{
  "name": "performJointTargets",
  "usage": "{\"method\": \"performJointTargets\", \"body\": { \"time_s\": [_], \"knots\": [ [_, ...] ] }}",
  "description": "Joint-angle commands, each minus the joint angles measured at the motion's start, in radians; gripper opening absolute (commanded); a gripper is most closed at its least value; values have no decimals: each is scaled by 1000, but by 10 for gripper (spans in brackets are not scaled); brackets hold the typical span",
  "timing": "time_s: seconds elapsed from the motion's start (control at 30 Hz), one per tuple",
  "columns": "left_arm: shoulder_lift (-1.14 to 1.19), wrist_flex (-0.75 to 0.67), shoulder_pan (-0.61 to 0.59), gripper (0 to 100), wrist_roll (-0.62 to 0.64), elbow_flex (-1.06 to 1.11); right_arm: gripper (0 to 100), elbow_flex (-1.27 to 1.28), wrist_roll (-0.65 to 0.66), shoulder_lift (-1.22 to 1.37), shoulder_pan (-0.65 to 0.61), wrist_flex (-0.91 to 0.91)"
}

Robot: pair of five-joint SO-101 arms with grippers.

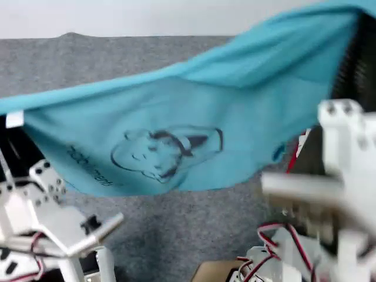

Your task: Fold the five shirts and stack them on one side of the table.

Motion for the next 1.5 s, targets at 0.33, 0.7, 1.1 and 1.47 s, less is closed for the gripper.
{"method": "performJointTargets", "body": {
  "time_s": [0.33,0.7,1.1,1.47],
  "knots": [
    [-164,-9,-48,5,-6,22,12,6,18,-133,223,67],
    [-163,-14,-51,5,-8,358,12,439,48,-61,54,277],
    [-161,-118,15,5,-8,740,12,951,-115,73,-70,53],
    [-161,61,-153,5,-8,739,14,1053,-405,291,-234,25]
  ]
}}
